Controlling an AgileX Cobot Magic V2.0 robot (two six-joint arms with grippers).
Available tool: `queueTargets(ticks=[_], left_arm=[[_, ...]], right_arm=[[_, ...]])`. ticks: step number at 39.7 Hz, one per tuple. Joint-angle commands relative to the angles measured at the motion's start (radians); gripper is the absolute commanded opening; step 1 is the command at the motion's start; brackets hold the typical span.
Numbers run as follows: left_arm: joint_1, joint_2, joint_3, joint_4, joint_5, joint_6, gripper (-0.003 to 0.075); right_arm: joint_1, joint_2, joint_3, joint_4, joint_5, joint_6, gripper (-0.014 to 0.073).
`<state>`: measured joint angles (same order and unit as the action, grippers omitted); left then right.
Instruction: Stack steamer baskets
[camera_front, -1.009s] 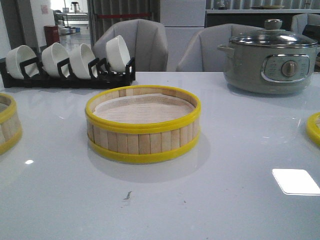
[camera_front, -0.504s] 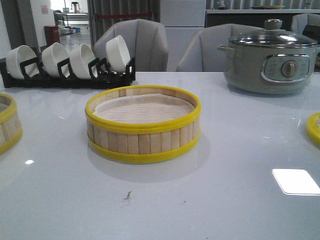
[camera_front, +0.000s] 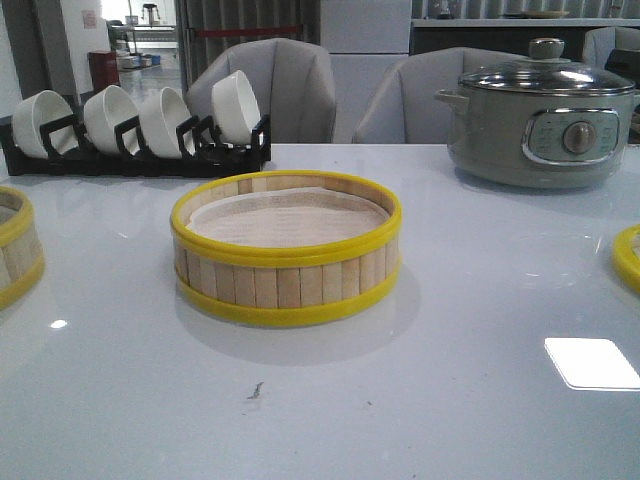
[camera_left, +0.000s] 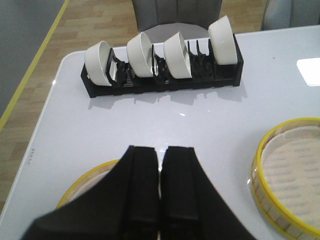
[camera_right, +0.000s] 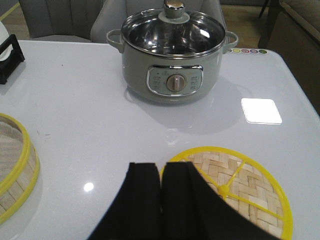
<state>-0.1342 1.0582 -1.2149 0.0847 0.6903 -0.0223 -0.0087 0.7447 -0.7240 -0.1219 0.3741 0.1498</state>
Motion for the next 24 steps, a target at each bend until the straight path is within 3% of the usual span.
queueTargets(ticks=[1, 4, 7, 10, 17, 24], left_arm=[[-0.015, -0.018, -0.035, -0.044, -0.140, 0.006, 0.0190], [-0.033, -0.015, -0.035, -0.046, -0.147, 0.006, 0.0353], [-0.040, 0.001, -0.035, -0.044, -0.134, 0.006, 0.0482], [-0.041, 0.035, -0.035, -0.044, -0.106, 0.006, 0.0555], [-0.041, 0.170, -0.035, -0.044, -0.013, 0.006, 0.0545], [-0.041, 0.331, -0.035, -0.044, -0.019, 0.004, 0.0534]], right_arm=[[-0.004, 0.001, -0.038, -0.002, -0.075, -0.004, 0.0250], [-0.004, 0.001, -0.038, -0.002, -0.065, -0.004, 0.0356], [-0.004, 0.001, -0.038, -0.002, -0.050, -0.004, 0.0370], [-0.004, 0.001, -0.038, -0.002, -0.027, -0.004, 0.0370], [-0.004, 0.002, -0.038, -0.002, -0.020, -0.004, 0.0370], [-0.004, 0.002, -0.038, -0.002, -0.018, -0.004, 0.0370]])
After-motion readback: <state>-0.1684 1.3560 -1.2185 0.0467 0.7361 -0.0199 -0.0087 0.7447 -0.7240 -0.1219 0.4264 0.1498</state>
